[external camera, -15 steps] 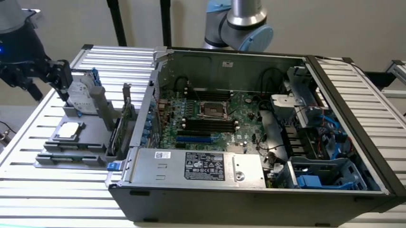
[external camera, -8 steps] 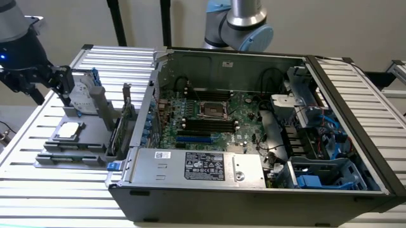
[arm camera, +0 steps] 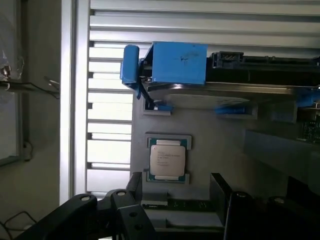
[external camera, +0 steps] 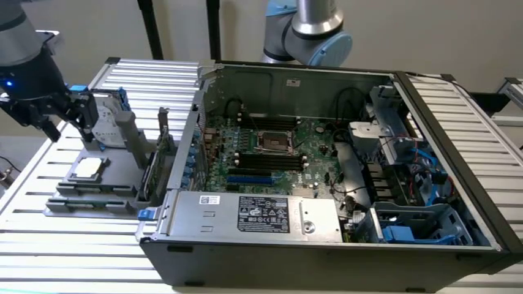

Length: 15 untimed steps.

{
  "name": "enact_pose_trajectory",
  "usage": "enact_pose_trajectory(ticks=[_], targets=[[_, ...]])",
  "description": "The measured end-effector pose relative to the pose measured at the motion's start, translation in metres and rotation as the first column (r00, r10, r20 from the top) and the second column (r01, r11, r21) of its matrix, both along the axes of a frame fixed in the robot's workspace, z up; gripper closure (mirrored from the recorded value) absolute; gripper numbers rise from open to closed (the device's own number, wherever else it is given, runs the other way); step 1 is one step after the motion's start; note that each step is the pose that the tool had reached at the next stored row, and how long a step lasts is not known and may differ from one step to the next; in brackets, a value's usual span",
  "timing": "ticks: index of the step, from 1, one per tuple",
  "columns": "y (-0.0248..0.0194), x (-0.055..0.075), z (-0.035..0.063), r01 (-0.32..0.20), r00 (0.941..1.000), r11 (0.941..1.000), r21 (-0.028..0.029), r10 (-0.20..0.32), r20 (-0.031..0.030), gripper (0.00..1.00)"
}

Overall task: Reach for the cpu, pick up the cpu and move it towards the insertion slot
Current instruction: 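Pick up the cpu and move it towards the insertion slot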

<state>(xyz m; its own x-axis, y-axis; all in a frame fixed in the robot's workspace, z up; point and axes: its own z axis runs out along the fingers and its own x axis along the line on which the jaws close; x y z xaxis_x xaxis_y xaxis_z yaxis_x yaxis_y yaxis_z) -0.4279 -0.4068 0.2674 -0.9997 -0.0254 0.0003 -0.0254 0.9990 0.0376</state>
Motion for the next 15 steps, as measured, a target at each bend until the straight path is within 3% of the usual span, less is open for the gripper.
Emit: enact_pose_trajectory(ticks=[15], targets=[[-0.0045, 0.000, -0.0272, 0.000, 1.0000, 1.0000, 0.0000, 0.000, -0.0001, 0.35]])
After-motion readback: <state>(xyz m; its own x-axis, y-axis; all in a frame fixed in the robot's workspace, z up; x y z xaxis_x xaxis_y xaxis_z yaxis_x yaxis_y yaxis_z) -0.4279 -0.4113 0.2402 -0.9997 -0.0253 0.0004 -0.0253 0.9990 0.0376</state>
